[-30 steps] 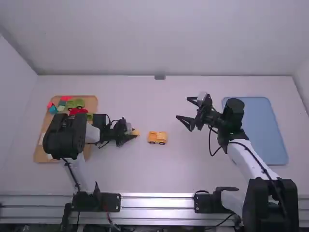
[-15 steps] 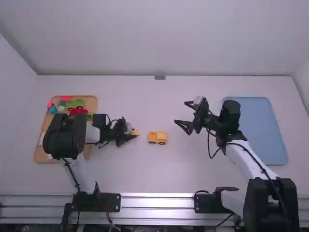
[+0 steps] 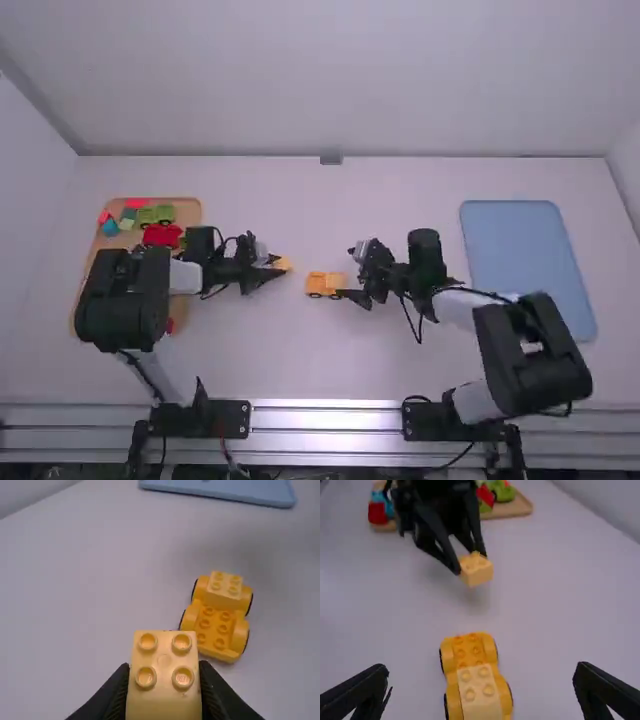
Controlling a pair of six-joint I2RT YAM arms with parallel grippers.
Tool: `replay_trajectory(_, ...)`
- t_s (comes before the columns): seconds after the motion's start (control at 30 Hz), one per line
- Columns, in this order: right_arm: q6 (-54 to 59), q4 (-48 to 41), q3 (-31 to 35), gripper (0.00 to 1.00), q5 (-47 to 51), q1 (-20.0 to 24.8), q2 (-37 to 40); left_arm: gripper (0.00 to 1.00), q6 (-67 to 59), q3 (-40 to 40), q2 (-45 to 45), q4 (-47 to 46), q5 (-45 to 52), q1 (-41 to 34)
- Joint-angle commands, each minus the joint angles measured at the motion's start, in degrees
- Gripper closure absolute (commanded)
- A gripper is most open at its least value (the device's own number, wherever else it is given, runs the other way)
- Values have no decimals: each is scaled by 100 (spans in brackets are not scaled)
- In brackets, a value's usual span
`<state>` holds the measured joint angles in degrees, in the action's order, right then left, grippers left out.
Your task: Assemble lego blocks to make yellow taxi
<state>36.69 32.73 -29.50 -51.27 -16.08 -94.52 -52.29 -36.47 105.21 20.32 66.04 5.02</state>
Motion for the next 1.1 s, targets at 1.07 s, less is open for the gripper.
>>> replay_trajectory(1.07, 1631, -490, -1248, 2, -332, -286, -2470, 95, -1180, -734, -107, -1517, -848, -1381)
